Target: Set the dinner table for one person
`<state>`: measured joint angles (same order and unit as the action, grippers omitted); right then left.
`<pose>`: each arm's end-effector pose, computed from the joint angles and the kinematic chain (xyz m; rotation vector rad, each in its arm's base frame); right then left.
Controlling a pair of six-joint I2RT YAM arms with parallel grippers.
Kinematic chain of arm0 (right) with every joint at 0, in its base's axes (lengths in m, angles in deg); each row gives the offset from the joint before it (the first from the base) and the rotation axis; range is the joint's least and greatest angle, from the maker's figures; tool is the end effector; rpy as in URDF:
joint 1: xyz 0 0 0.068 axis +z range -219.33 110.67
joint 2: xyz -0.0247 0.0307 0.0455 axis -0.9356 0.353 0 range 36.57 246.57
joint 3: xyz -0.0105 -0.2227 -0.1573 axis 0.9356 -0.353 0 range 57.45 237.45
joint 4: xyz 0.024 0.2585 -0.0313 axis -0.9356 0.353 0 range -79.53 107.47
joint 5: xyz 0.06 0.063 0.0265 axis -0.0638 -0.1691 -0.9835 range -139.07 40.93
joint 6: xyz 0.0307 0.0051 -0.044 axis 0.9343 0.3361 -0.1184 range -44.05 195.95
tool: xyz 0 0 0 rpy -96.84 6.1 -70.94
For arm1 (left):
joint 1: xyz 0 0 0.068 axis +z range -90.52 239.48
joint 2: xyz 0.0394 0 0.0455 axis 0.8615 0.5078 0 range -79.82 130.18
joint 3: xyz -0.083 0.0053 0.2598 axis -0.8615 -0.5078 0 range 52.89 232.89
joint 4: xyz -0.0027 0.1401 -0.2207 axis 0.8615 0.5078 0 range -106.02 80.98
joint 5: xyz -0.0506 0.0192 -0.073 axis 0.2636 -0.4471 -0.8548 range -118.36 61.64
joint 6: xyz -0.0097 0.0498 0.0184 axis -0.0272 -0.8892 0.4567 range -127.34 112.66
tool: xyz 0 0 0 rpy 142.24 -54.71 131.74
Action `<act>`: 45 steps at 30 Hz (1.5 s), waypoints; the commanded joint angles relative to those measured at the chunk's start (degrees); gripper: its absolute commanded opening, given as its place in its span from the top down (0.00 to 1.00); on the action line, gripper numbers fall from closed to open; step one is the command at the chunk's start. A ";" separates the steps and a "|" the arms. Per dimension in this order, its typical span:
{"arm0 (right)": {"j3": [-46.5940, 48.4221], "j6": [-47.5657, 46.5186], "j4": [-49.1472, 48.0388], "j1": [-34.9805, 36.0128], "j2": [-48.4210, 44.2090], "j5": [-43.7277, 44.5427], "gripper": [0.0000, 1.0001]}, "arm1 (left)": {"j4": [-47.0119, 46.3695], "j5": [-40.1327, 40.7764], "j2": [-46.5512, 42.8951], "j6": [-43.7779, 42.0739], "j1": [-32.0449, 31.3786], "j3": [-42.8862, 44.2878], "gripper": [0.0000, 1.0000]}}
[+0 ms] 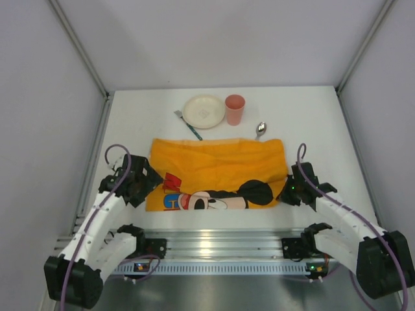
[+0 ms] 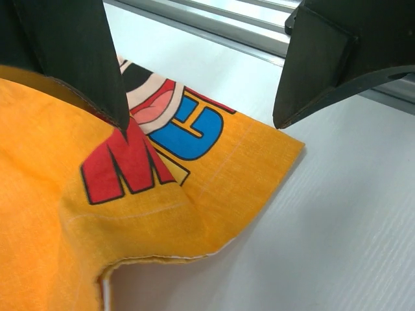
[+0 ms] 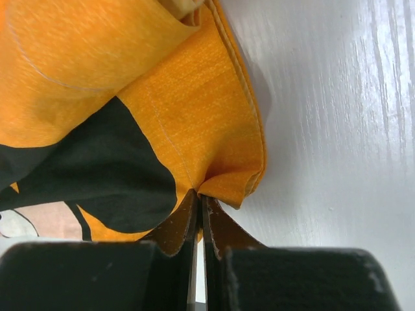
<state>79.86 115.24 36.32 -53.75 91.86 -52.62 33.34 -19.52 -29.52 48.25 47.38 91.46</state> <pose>0.1583 0.0465 0.1543 0.5228 2.6027 0.4152 0.1538 -0.0273 0.2299 -1.0235 2.4245 -0.2087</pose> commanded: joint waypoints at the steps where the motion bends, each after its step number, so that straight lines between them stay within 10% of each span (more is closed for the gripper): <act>1: -0.62 1.05 3.06 -0.37 -1.85 0.56 1.00 | 1.18 1.36 4.60 0.13 0.23 -0.86 0.03; 16: 4.04 0.18 4.65 -0.63 0.44 2.76 1.00 | -5.76 -4.36 18.85 1.18 0.14 -7.54 0.11; 19: 4.30 0.00 4.65 -0.72 0.79 2.67 1.00 | -8.66 -4.71 21.23 1.10 0.14 -8.15 0.39; 20: 4.30 0.09 4.65 -0.72 0.96 2.59 1.00 | -9.28 -4.71 21.85 1.01 0.14 -8.16 0.67; 23: 4.74 -0.09 4.65 -0.81 1.31 2.32 1.00 | -11.04 -4.88 23.79 -1.09 0.14 -7.46 1.00; 38: 35.49 0.79 42.59 -0.98 -18.45 11.80 1.00 | 26.01 -3.75 -3.45 -5.25 0.14 22.85 1.00; 45: 43.15 1.14 31.94 -0.98 -15.05 9.71 1.00 | 24.22 0.38 1.08 -4.52 0.14 36.22 1.00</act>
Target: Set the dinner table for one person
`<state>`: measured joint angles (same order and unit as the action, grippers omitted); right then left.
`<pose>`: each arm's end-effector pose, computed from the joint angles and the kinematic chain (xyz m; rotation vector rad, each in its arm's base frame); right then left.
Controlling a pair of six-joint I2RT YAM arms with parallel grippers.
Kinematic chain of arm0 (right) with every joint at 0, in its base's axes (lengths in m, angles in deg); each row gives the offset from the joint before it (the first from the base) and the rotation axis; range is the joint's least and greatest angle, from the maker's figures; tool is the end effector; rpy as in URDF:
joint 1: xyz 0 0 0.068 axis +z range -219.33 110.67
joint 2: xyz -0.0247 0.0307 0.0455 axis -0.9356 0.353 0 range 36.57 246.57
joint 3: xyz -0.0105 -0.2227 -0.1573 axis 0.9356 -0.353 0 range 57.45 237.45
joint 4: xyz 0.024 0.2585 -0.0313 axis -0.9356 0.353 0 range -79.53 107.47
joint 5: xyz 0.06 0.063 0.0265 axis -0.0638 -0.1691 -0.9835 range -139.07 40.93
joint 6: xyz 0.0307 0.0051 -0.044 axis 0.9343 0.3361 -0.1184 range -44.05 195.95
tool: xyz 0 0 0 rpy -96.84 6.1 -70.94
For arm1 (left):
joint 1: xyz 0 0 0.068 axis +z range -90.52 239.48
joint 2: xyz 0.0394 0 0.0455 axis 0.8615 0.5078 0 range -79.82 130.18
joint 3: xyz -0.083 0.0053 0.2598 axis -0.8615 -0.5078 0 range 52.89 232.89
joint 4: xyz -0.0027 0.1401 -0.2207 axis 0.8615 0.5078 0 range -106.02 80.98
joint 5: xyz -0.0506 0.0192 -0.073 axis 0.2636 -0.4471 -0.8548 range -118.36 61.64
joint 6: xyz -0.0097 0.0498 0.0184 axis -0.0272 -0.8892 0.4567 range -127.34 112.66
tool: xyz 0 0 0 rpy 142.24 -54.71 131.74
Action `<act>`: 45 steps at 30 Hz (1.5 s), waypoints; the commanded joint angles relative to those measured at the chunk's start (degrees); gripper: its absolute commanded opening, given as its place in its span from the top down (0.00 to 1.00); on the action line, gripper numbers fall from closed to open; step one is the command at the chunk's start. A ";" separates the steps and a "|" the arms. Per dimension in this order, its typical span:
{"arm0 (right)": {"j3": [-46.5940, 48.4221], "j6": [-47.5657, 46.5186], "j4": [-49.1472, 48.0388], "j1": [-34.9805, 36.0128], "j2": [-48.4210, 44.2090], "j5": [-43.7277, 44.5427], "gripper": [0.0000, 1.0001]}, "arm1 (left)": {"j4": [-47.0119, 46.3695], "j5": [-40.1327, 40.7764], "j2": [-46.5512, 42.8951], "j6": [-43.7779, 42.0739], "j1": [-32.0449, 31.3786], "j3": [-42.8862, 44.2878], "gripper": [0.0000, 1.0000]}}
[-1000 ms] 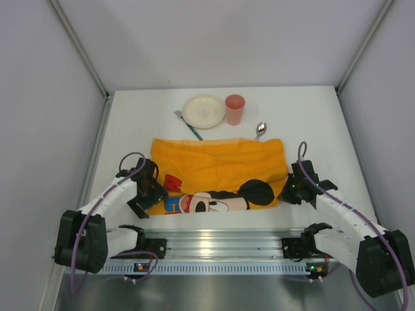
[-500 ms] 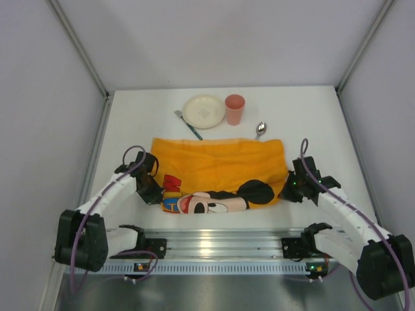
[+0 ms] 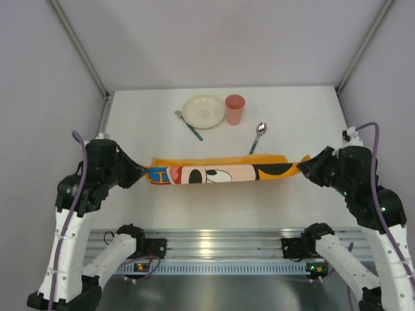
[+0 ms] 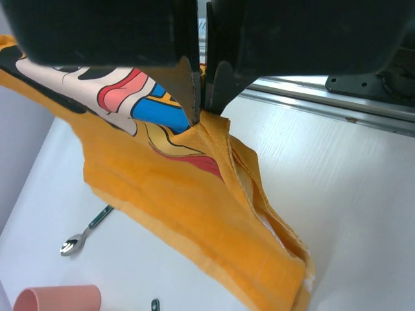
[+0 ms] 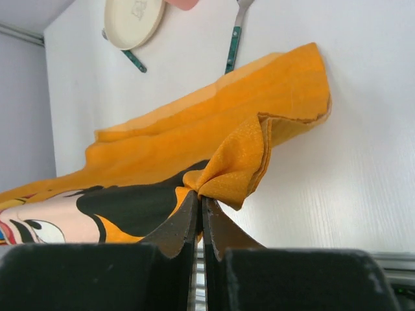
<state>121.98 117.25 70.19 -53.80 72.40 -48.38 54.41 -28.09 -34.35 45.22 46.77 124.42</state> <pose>0.0830 0.0227 0.3819 0.4903 2.1101 0.5714 0.1043 -0.0232 0.3865 -0.8248 2.2684 -0.5427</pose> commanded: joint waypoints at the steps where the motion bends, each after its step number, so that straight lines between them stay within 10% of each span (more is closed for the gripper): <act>1: 1.73 -1.83 -3.72 -0.94 9.55 3.72 1.00 | 1.74 8.96 7.77 -2.10 0.76 5.18 1.00; 11: 33.17 -10.09 -14.81 -4.71 45.51 -4.10 1.00 | -17.34 2.55 35.37 -3.42 4.36 27.68 1.00; 17: 48.32 -10.98 -14.02 -6.56 44.34 -8.52 1.00 | -21.30 1.12 34.26 -8.95 4.89 41.15 1.00; 23: 26.65 -9.14 -13.84 -6.74 24.22 -6.93 1.00 | -17.88 1.93 18.90 -9.41 4.97 29.40 1.00; 33: -24.14 -3.34 -18.94 -6.83 4.16 -10.97 1.00 | -17.62 -2.12 -2.92 -1.58 4.89 -20.04 1.00; 42: -32.36 -4.29 -16.76 -6.83 5.38 -12.29 1.00 | -11.54 -3.88 -4.95 5.54 4.98 -39.97 0.99; 45: -33.77 -5.00 -15.52 -6.83 6.70 -15.18 1.00 | -11.98 -3.09 -3.64 5.45 4.98 -39.19 0.81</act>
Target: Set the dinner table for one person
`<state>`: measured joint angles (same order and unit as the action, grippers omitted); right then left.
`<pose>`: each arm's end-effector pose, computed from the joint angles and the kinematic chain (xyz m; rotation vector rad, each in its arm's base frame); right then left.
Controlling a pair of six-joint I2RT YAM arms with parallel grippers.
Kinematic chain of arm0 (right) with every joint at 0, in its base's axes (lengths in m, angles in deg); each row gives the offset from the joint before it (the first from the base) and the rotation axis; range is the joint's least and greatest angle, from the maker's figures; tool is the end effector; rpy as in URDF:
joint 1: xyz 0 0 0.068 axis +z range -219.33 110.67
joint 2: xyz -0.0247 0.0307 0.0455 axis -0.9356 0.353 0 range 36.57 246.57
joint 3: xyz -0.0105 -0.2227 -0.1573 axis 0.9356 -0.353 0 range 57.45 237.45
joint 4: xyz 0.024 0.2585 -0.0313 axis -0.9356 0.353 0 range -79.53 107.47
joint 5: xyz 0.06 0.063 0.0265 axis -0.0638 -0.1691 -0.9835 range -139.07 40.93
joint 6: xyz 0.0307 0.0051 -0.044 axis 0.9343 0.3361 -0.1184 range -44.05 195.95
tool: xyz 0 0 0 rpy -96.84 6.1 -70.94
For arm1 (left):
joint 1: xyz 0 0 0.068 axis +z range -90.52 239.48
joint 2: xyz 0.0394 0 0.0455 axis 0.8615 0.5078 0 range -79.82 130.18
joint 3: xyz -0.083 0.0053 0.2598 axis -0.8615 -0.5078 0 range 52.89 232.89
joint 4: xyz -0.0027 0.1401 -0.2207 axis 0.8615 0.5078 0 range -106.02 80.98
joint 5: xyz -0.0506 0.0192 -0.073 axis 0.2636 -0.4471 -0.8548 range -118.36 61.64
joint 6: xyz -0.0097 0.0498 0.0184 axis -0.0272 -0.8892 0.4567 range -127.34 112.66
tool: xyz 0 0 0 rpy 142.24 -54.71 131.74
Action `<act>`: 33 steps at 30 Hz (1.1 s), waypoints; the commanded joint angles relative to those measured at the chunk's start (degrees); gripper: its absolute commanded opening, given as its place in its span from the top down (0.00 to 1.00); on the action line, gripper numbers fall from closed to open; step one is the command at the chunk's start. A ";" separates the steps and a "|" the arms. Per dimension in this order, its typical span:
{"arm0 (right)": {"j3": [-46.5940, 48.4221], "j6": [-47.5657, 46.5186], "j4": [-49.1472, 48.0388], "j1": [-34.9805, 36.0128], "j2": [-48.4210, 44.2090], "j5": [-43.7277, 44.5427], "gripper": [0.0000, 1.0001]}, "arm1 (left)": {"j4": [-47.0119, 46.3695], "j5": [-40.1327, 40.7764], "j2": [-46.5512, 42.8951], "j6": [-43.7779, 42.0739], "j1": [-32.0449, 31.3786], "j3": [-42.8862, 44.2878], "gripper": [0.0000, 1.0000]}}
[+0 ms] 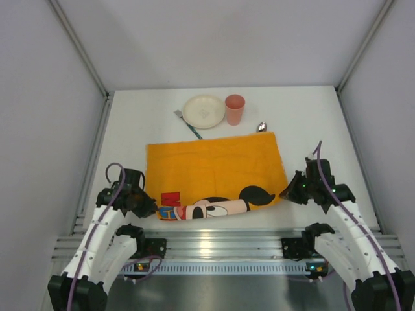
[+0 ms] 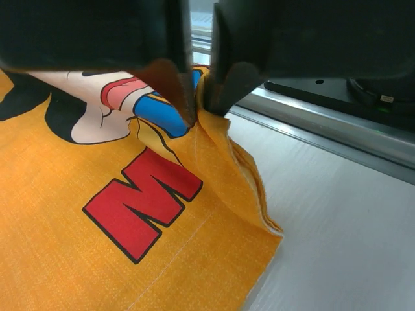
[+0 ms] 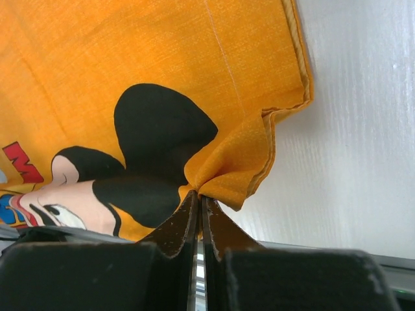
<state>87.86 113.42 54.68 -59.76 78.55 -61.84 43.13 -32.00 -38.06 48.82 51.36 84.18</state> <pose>0.1338 0.0306 0.2099 0.5438 2.5635 0.5904 0.1115 -0.0181 0.2010 -1.1466 2.6129 -0.3495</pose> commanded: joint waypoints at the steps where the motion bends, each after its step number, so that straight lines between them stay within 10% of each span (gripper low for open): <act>1: -0.17 -1.35 0.44 -0.77 1.17 -3.47 1.00 | -0.53 1.00 0.86 1.32 0.39 1.40 0.75; 4: -2.46 -1.44 2.72 -0.77 0.57 -7.07 0.75 | 0.08 0.48 4.03 0.53 0.39 3.07 0.35; 7: -2.03 -2.14 8.84 -0.77 -2.06 -7.79 0.34 | 1.66 -1.19 6.14 -0.26 0.39 8.07 0.22; 11: 6.11 -5.12 15.72 -0.77 -5.32 -7.88 0.20 | 2.81 1.35 8.24 -2.19 0.30 19.56 0.19; 22: 24.85 -5.83 -2.35 -1.30 21.19 -4.10 0.17 | -0.79 5.39 18.26 -5.79 0.30 42.89 0.20; 33: 64.22 -13.21 -10.73 -11.58 72.57 -13.32 0.26 | -5.28 2.50 14.24 -1.41 -0.14 25.32 0.27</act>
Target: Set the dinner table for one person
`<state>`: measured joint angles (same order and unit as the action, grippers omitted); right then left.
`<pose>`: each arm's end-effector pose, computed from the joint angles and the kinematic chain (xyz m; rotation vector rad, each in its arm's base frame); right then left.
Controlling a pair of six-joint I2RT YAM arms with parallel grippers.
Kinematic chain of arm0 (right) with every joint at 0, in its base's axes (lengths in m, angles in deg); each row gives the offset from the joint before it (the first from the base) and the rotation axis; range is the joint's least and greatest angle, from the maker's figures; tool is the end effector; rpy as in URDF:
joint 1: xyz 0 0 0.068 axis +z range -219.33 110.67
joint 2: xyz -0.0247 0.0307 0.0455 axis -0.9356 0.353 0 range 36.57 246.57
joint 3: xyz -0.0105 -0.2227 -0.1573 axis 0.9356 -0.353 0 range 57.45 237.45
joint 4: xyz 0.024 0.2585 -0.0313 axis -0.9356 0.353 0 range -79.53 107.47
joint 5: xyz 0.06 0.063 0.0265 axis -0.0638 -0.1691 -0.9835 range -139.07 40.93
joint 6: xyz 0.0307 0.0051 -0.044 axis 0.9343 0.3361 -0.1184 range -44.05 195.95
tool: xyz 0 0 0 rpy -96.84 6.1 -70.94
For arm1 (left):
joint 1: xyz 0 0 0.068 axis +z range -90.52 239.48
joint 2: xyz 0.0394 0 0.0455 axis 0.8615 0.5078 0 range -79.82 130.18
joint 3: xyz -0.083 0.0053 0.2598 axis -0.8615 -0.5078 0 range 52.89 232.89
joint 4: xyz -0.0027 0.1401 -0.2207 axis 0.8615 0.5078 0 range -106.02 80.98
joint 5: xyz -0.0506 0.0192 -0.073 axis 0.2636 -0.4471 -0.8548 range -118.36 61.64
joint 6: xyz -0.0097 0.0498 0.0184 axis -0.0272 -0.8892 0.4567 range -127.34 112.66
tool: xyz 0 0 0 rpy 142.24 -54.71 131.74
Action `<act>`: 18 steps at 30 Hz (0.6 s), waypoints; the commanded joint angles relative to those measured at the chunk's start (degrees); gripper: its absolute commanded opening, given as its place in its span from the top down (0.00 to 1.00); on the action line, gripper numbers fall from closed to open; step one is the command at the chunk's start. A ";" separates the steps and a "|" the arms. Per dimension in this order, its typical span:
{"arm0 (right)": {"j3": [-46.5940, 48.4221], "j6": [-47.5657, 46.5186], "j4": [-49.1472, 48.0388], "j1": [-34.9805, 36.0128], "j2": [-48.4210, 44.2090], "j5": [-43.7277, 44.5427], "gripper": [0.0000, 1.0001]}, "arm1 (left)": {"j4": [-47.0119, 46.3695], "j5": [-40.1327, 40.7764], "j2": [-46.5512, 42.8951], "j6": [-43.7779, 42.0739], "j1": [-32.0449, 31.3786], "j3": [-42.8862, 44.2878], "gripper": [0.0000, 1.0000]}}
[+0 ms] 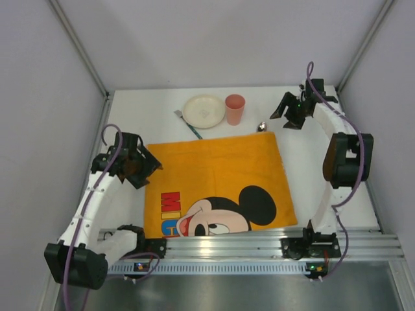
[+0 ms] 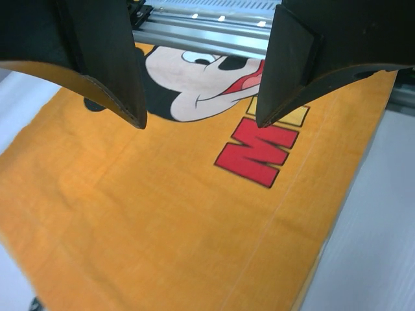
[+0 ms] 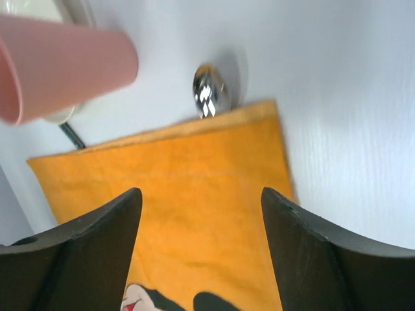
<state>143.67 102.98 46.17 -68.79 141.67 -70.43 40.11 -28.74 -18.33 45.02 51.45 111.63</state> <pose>0.4021 0.0168 0.2586 0.4350 2.5183 0.6613 0.1961 -0.0278 0.2997 -0.9976 2.4552 -0.3786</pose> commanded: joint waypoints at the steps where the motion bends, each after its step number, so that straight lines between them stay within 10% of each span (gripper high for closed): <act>1: 10.88 -2.86 -1.43 -2.73 11.95 -4.48 0.27 | -1.22 -0.50 -7.07 2.83 -0.14 -2.57 0.27; 18: 24.09 2.15 -7.75 1.57 30.07 -7.90 0.36 | -10.26 -2.69 11.18 -4.02 -0.23 0.14 0.29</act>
<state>165.63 104.11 41.13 -69.69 169.91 -76.66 34.39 -30.49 -9.52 43.44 51.40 108.13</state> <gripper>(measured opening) 0.649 0.710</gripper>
